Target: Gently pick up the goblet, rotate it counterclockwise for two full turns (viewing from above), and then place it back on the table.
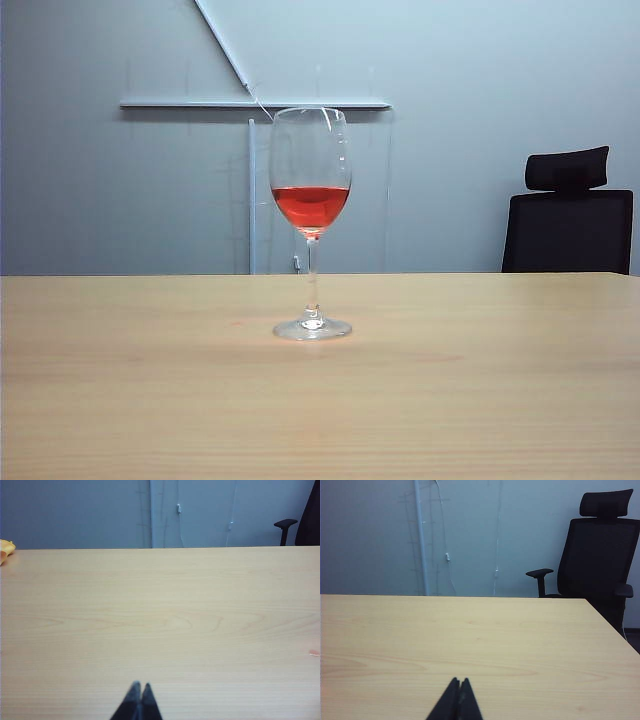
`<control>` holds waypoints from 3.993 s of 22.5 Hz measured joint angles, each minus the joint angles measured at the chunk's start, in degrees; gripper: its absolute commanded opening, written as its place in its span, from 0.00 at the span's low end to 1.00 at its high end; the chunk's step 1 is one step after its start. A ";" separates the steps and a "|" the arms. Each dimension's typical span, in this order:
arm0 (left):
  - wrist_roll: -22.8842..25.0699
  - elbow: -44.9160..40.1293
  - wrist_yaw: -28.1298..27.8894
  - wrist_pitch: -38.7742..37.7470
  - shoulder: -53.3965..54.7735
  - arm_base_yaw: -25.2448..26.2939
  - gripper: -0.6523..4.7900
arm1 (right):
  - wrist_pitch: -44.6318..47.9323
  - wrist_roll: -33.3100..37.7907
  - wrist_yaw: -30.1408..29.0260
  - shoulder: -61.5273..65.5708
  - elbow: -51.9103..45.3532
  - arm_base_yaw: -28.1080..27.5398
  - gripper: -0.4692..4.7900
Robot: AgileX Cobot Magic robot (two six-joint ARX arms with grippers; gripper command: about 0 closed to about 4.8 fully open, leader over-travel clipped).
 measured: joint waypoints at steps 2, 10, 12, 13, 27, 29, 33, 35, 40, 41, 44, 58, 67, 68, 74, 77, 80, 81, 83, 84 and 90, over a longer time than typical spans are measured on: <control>0.00 0.00 0.00 0.00 0.00 0.00 0.11 | 0.00 0.00 0.02 0.00 0.00 0.00 0.08; 0.00 0.00 -0.02 0.00 0.00 -0.11 0.11 | 0.09 0.00 0.00 0.00 0.00 0.00 0.08; 0.00 0.00 -0.07 0.00 0.02 -0.76 0.11 | 0.46 0.09 -0.55 0.00 0.00 0.04 0.08; 0.00 0.02 -0.09 0.04 0.24 -1.38 0.11 | 0.72 0.63 -1.36 0.00 0.00 0.04 0.08; 0.00 0.00 0.04 -0.02 8.55 -27.04 0.11 | 5.81 10.36 -6.36 14.80 7.82 6.34 0.58; 0.00 0.00 0.02 -0.02 8.55 -29.07 0.11 | 9.01 8.76 -8.33 22.45 8.52 7.50 0.67; 0.00 0.00 0.11 0.00 8.55 -32.04 0.11 | 26.38 -0.35 -16.33 51.63 13.27 13.51 0.75; 0.00 0.00 -0.02 -0.02 8.52 -32.02 0.11 | 31.76 -1.51 -17.66 60.57 14.86 15.50 0.75; 0.00 0.00 -0.02 -0.02 8.41 -32.04 0.11 | 49.64 -1.84 -18.10 84.89 21.00 20.04 0.75; 0.02 0.00 -0.02 0.00 8.41 -32.04 0.11 | 52.63 -1.84 -18.08 88.32 21.97 20.94 0.75; 0.00 0.00 0.00 0.00 8.28 -32.04 0.11 | 64.46 -1.88 -19.15 104.30 28.28 24.11 0.75; 0.00 0.00 -0.02 -0.02 8.26 -32.04 0.11 | 69.37 -1.81 -22.73 120.39 40.94 26.77 0.75; 0.00 0.00 -0.02 0.00 8.26 -32.04 0.11 | 69.35 -0.59 -22.73 123.84 46.47 26.77 0.75; 0.00 0.00 -0.02 -0.02 8.26 -32.04 0.11 | 69.35 -0.22 -22.73 124.06 46.82 26.77 0.75; 0.02 0.00 -0.02 -0.02 8.26 -32.04 0.11 | 69.31 0.24 -22.71 124.17 47.41 26.77 0.64; 0.00 0.00 -0.02 -0.02 8.26 -32.04 0.11 | 69.29 0.33 -22.71 124.26 47.60 26.75 0.55; 0.02 0.00 -0.02 -0.02 8.26 -32.04 0.11 | 69.29 0.35 -22.71 124.28 47.60 26.77 0.47; 0.00 0.00 -0.02 -0.02 8.26 -32.04 0.11 | 69.29 0.37 -22.71 124.28 47.60 26.77 0.46; 0.02 0.00 -0.02 -0.02 8.26 -32.04 0.11 | 69.29 0.42 -22.71 124.28 47.60 26.77 0.46; 0.00 0.00 -0.02 -0.02 8.26 -32.04 0.11 | 69.29 0.42 -22.71 124.28 47.60 26.77 0.42; 0.00 0.00 -0.02 -0.02 8.26 -32.04 0.11 | 69.29 1.66 -22.93 124.28 47.60 26.77 0.28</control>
